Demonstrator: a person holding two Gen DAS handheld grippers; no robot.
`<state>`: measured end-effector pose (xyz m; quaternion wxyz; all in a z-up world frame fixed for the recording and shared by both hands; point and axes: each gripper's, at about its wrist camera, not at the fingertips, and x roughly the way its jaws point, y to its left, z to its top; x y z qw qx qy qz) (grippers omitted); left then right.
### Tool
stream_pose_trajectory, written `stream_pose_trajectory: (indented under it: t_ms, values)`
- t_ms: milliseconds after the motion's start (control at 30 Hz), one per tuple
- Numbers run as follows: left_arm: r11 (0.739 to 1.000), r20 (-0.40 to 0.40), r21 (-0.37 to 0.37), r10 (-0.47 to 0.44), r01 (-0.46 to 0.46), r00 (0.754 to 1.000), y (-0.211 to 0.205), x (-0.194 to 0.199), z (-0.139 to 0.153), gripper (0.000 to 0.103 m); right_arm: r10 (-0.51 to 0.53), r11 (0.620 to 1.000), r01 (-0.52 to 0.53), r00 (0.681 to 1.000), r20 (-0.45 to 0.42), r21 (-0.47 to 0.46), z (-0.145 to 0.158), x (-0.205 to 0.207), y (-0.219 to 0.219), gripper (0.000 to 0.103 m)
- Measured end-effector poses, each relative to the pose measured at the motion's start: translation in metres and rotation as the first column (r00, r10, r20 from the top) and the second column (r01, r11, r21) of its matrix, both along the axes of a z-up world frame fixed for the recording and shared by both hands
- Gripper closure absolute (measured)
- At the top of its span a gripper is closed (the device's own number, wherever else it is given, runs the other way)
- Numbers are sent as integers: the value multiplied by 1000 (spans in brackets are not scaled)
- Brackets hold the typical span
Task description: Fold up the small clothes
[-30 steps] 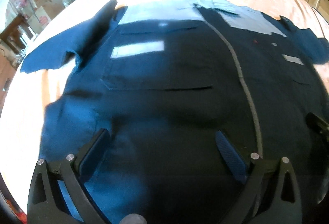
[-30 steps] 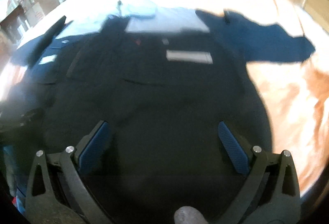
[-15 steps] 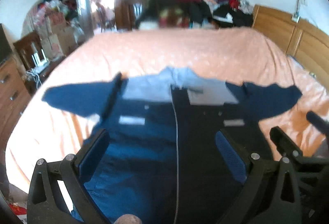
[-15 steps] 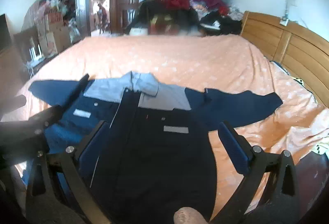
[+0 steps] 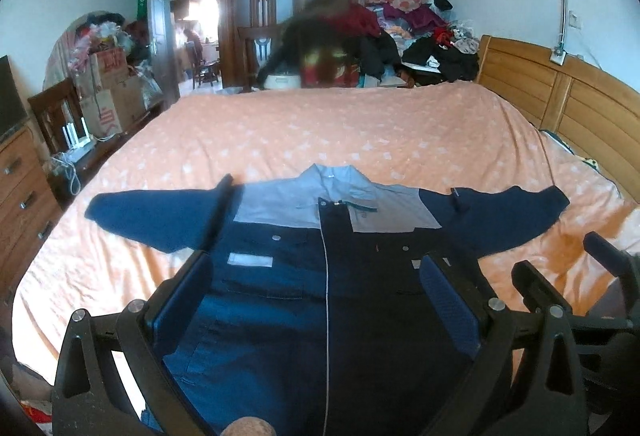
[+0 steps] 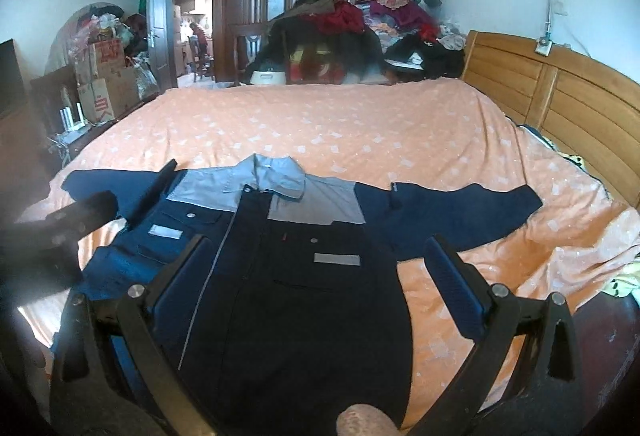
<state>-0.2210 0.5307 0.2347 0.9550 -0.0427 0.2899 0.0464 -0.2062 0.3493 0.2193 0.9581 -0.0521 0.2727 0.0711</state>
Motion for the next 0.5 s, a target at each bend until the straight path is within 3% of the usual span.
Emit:
stream_pose_trajectory:
  t_ms: [133,233,400,500]
  values:
    - [995,34,-97,-4,7,999,21,-1,-8,0,26,999,-28,995,-93,-19,-31,13,0,0]
    - [997,-83,-81,9,-15,996,32,15,-34,0,25,996,-44,969,-245,-76,-84,32,-4,0]
    - [999,-176,-25,37,-42,984,37,30,-76,0,-36,983,-28,937,-346,-180,-155,50,-18,0]
    - [999,-251,-10,45,-49,967,37,46,-112,0,-36,985,-36,910,-413,-166,-186,56,-31,0]
